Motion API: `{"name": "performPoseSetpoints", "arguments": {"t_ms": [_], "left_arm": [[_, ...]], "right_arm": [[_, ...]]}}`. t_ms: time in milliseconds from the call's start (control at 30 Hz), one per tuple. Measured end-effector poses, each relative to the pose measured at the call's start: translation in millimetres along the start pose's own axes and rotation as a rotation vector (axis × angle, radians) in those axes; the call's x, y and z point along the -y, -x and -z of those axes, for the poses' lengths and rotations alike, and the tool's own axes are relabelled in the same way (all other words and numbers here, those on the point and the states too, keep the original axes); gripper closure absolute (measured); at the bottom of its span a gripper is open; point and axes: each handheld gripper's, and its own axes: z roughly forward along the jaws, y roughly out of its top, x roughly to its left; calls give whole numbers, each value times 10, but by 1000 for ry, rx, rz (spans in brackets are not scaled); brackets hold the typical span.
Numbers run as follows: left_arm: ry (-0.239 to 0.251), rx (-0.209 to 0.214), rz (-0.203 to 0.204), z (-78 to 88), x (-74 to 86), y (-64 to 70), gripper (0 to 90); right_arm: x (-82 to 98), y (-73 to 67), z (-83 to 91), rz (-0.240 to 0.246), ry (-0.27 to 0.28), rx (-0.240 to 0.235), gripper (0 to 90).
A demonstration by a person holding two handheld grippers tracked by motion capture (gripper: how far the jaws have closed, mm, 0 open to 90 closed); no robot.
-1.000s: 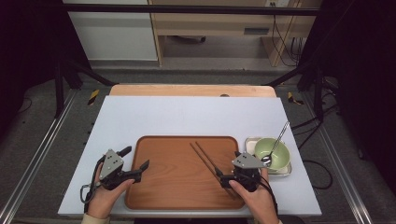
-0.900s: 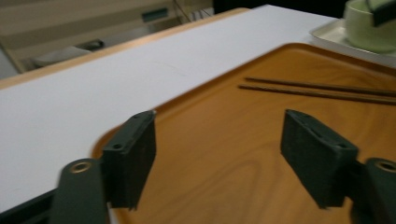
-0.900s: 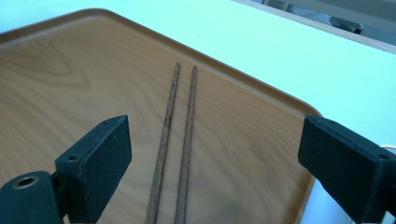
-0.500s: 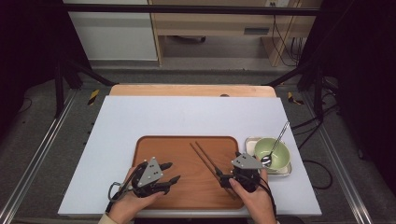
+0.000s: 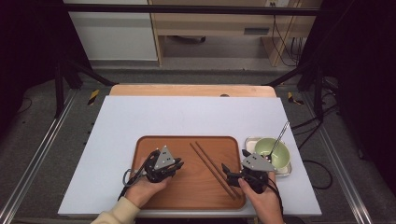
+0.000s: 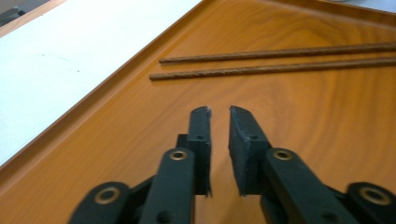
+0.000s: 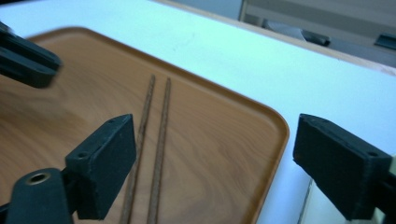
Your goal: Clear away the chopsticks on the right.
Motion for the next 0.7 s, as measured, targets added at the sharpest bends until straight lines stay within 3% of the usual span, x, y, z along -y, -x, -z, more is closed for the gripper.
{"name": "performPoseSetpoints", "arguments": {"t_ms": [100,233,467,533,700], "left_arm": [[-4,18,15,-87,-33,1,859],[-15,39,35,-190,-93,2,884],[-14,48,14,-297,-221,34,893],[-12,47,18,-320,-235,36,896],[-28,60,26,-401,-235,48,897]], "right_arm": [[-5,13,51,5,20,-15,121],[2,48,133,-29,56,-52,101],[2,100,191,0,112,-69,97],[-8,140,209,4,131,-52,98],[1,285,254,-47,197,-60,93]]}}
